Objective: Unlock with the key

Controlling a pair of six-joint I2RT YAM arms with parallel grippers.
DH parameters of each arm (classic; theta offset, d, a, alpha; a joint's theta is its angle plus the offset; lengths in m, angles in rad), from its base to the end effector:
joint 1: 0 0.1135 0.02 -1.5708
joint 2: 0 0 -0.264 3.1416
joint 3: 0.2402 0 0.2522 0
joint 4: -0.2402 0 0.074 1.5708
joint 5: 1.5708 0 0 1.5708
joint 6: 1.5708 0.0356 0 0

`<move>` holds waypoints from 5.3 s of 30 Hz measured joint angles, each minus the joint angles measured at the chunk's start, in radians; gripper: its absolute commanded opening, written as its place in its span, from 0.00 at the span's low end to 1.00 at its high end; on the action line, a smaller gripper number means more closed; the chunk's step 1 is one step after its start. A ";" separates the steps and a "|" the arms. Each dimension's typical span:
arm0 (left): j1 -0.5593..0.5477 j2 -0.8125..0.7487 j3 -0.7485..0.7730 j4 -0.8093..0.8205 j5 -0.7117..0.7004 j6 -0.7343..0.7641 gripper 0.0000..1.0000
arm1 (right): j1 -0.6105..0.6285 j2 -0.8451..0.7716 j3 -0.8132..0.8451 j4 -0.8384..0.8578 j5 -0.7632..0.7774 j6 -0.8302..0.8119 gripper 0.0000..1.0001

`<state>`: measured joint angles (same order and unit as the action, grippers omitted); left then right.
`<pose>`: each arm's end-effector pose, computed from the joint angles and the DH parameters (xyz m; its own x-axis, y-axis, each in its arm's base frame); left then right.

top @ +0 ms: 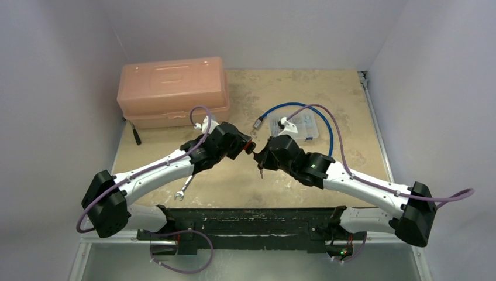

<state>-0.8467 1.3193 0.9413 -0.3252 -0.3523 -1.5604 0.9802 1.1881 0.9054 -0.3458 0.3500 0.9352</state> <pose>0.1987 -0.2061 0.2651 -0.5332 -0.8138 -0.2311 -0.4229 0.4929 -0.7604 0.1551 0.2094 0.2845 -0.6979 0.3164 -0.6424 -0.1080 0.8403 0.5313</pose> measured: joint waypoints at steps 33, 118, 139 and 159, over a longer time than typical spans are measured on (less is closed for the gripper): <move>-0.080 0.024 -0.008 -0.021 -0.132 -0.083 0.00 | -0.130 -0.051 -0.132 0.099 -0.234 0.202 0.00; 0.040 -0.032 -0.084 0.313 0.132 -0.059 0.00 | -0.274 -0.219 -0.069 0.035 -0.415 -0.154 0.00; 0.042 -0.020 -0.098 0.340 0.153 -0.071 0.00 | -0.266 -0.179 -0.069 0.042 -0.386 -0.154 0.00; 0.049 -0.002 -0.098 0.341 0.134 -0.040 0.00 | -0.259 -0.116 -0.043 0.035 -0.369 -0.132 0.00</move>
<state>-0.7975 1.3178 0.8436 0.0158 -0.2180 -1.6005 0.7216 1.0721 0.8627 -0.3103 -0.0189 0.8028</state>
